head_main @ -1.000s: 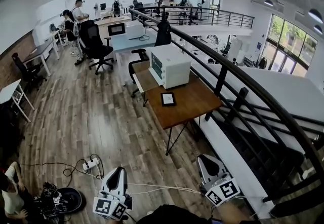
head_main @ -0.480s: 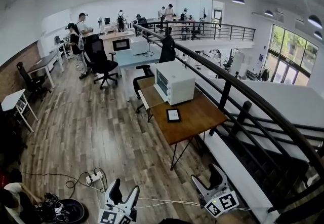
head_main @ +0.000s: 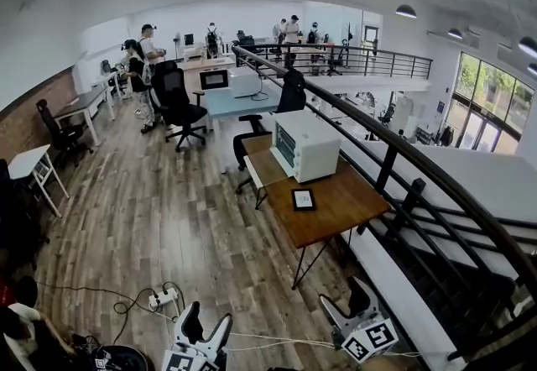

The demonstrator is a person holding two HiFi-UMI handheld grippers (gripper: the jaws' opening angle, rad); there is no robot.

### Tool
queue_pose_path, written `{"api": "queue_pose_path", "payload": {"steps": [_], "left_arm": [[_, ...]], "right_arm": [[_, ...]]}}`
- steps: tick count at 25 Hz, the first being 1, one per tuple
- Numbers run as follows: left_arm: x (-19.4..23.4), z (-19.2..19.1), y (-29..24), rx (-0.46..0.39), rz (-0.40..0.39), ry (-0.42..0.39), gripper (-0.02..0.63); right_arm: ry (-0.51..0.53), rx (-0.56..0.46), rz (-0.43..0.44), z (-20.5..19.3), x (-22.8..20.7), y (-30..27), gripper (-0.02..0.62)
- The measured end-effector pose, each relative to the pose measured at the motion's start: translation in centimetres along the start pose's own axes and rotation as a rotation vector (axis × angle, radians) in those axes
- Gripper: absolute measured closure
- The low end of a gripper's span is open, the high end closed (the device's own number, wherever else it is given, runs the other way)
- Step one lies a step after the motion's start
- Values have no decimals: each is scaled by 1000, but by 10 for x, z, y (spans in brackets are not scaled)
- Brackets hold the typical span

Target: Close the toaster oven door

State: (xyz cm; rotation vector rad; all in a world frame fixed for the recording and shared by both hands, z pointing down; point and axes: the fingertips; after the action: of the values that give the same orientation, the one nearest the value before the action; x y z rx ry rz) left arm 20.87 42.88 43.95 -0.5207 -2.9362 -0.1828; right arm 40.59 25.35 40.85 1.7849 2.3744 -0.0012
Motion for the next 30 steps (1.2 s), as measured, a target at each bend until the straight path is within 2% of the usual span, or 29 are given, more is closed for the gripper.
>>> {"api": "queue_pose_path", "payload": {"steps": [8,14,17,24,30], "left_arm": [[34,-1,-10,10,16,-8,265],[60,-2,-14,16,26,-12,265],[71,-2,-23,22,33,-13,265],[92,-2,-96,23,79,-32,265],[89,11,-166,18,120,-57,267]], "right_arm": [[4,32,1,-16,22,-25,258],[-24,44,-23,-28,2,-53,265],[-13,25,6,-26,-25,-96,268],[-14,33,62,-33,-75,-185,276],[-32,35,94,-17,-120,-225,312]]}}
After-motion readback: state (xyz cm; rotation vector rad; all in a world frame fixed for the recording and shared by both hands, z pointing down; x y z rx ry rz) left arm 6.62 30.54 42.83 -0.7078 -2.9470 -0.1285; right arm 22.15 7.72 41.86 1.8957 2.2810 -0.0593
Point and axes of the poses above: the fingertips, and each gripper's own axes: y backward along the fingers, x to its left, z out of its top, and after that the axes turned 2 degrees about -y, right-handed
